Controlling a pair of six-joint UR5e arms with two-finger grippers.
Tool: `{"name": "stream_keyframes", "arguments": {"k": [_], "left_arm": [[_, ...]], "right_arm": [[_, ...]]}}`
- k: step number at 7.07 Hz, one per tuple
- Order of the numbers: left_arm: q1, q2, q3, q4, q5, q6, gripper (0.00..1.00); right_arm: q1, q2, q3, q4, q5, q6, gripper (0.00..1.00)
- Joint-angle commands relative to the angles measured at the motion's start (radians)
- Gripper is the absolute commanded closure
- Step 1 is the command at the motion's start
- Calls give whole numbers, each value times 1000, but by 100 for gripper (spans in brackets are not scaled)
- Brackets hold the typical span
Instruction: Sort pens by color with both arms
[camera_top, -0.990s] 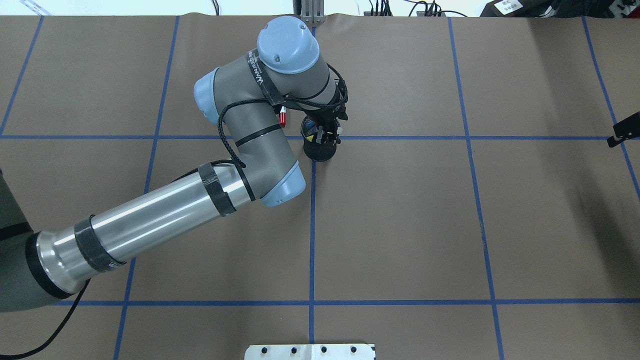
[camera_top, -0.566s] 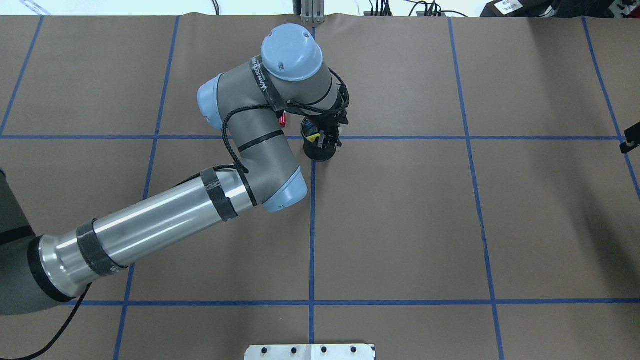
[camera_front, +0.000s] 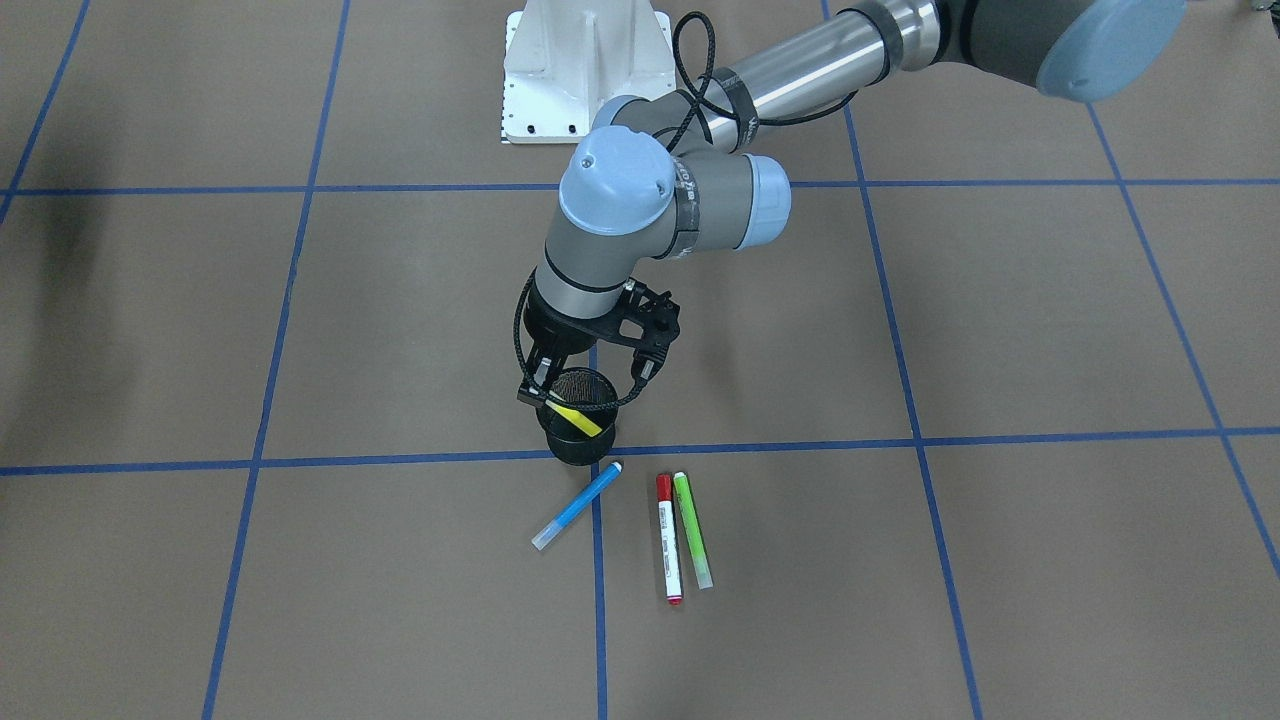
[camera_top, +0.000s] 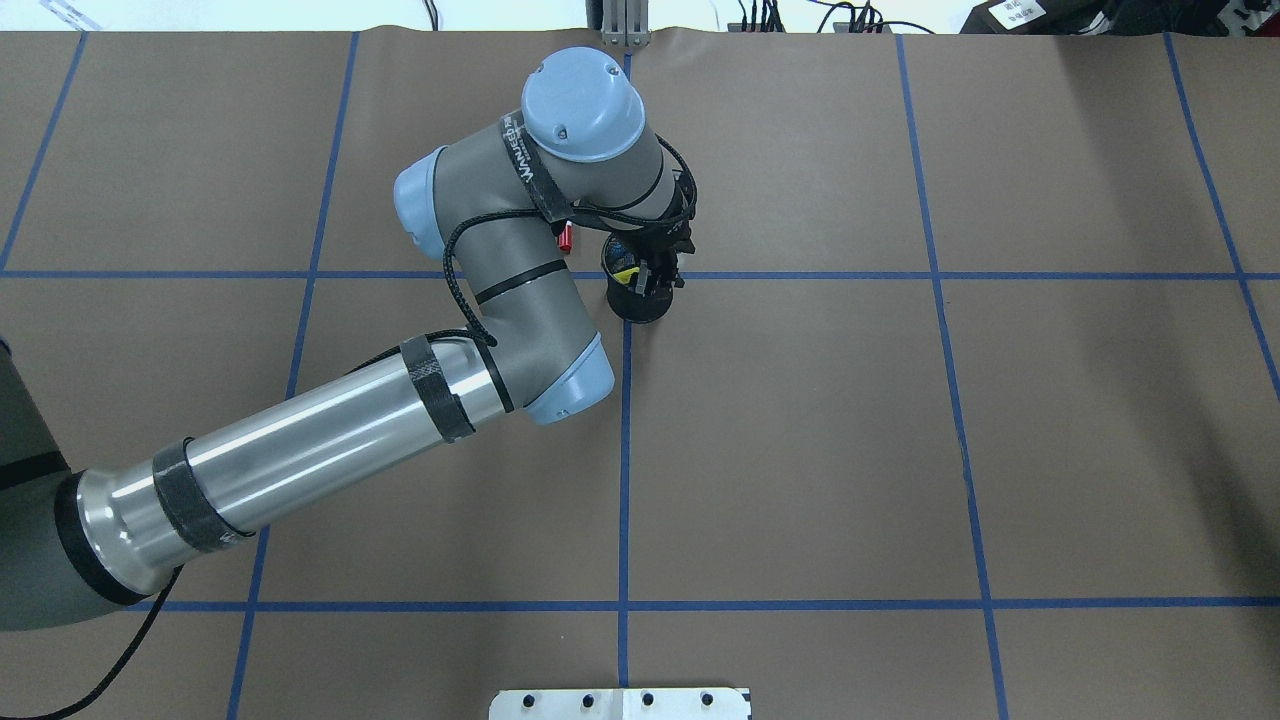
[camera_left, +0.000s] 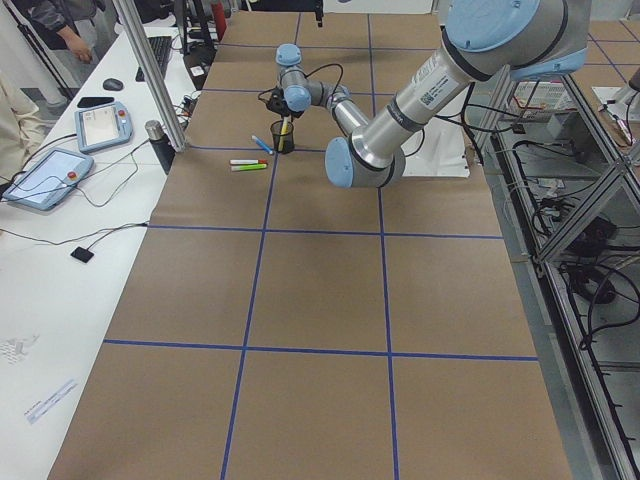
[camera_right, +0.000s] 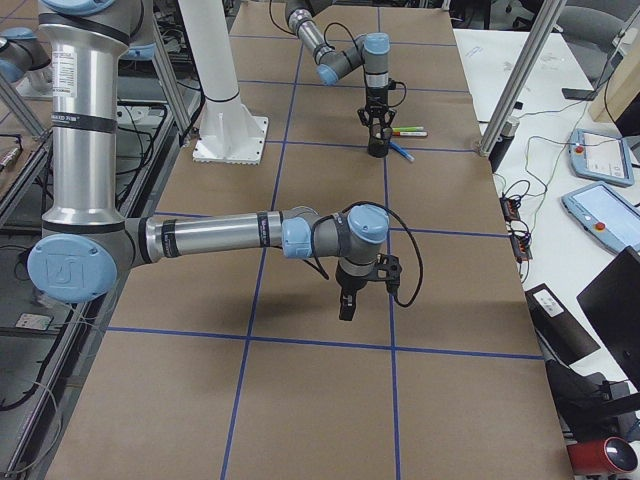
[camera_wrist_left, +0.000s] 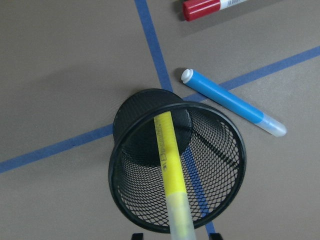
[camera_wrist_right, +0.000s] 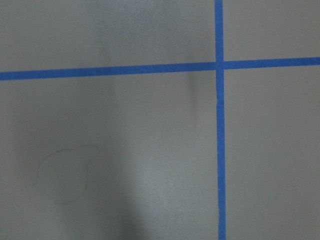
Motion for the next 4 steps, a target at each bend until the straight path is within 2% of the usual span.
{"name": "stream_keyframes", "arguments": {"k": [1, 4], "left_arm": [[0, 0, 0, 3, 0, 0, 63], [-3, -1, 0, 4, 0, 0, 86]], "right_arm": [[21, -8, -1, 3, 8, -13, 0], [23, -12, 9, 10, 49, -13, 0]]}}
